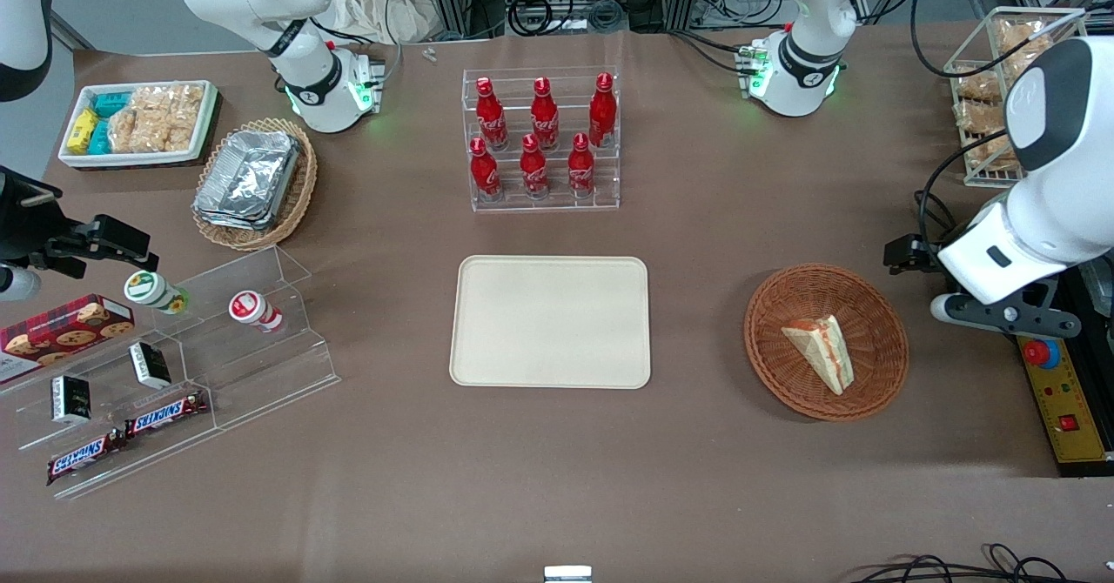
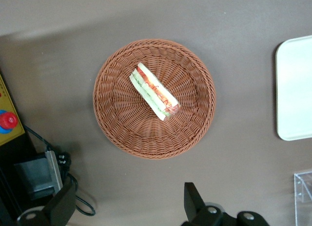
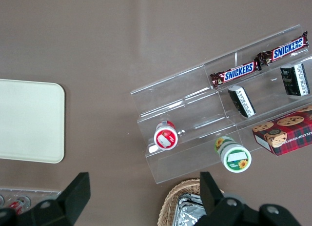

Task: Place sandwich from basket to tray
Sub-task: 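Move the left gripper over the wrapped sandwich in the wicker basket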

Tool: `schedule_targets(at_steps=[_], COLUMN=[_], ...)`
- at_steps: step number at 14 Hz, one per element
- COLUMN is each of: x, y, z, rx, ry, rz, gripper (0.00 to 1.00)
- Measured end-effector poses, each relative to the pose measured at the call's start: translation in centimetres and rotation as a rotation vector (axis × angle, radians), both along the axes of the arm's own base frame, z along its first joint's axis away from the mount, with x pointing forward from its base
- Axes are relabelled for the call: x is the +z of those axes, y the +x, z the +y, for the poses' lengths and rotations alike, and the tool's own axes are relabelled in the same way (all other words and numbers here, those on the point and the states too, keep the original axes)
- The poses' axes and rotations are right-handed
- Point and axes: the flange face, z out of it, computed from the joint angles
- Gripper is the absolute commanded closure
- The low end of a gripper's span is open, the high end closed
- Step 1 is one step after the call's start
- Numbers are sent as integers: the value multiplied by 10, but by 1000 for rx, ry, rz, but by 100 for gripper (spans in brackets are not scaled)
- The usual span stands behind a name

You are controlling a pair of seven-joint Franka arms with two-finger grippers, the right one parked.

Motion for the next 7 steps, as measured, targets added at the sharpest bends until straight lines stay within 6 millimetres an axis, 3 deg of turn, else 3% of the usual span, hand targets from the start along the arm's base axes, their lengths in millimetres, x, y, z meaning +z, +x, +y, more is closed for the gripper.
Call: schedule_targets(at_steps=[3, 7], x=[-22, -79], y=[11, 21], z=[-7, -15], rx=[205, 291], ry=[5, -2], rz=[-9, -18], gripper=[0, 0])
